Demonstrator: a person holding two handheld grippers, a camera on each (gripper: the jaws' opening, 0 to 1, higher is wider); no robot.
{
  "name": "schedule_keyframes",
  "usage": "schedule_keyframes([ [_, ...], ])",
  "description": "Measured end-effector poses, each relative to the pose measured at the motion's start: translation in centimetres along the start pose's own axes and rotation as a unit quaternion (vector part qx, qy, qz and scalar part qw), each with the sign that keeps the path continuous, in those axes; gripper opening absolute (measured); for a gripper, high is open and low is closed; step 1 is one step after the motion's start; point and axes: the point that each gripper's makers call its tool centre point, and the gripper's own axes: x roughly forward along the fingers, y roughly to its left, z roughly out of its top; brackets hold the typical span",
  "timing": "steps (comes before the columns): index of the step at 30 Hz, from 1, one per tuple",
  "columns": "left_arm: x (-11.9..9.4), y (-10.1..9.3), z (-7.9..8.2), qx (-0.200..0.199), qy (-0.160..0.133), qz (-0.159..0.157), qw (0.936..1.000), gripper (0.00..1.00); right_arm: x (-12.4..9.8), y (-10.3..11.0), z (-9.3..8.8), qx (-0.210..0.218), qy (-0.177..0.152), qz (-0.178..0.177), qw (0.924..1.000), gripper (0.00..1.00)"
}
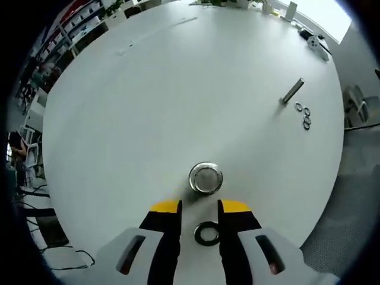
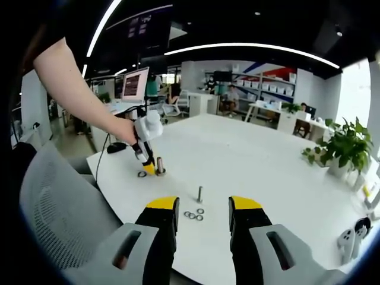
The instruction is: Place the washer onto the threaded stud by aligning its center hole with the stud, sliding it down to the base, and recovering from edge contact or off-axis alignment until the washer reaches the visible bottom stop.
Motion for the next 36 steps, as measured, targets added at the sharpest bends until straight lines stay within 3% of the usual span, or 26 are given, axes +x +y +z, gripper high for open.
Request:
schedule_keyframes([
  [7, -0.1, -0.4, -1.6, 0.002, 0.016, -0.003, 0.9999, 0.23, -0.1, -0.2, 0.2, 0.005, -0.006, -0.003, 1.0000, 0.36],
  [15, 0.5, -1.0, -3.5, -0.023, 0.037, -0.014, 0.9990, 0.31, -0.1, -0.2, 0.2, 0.005, -0.007, -0.005, 1.0000, 0.36],
  [23, 0.2, -1.1, -4.0, -0.019, 0.041, -0.008, 0.9989, 0.30, -0.1, -0.2, 0.2, 0.004, -0.007, -0.005, 1.0000, 0.36],
  [25, 0.2, -1.0, -4.4, -0.002, 0.051, -0.002, 0.9987, 0.30, -0.1, -0.2, 0.3, 0.006, -0.009, -0.005, 0.9999, 0.36],
  [31, 0.3, -1.0, -4.4, -0.007, 0.045, -0.001, 0.9990, 0.30, -0.2, -0.3, 0.3, 0.008, -0.009, -0.006, 0.9999, 0.36],
  [36, 0.3, -1.5, -4.2, 0.010, 0.045, -0.004, 0.9989, 0.24, -0.2, -0.3, 0.3, 0.008, -0.010, -0.006, 0.9999, 0.36],
])
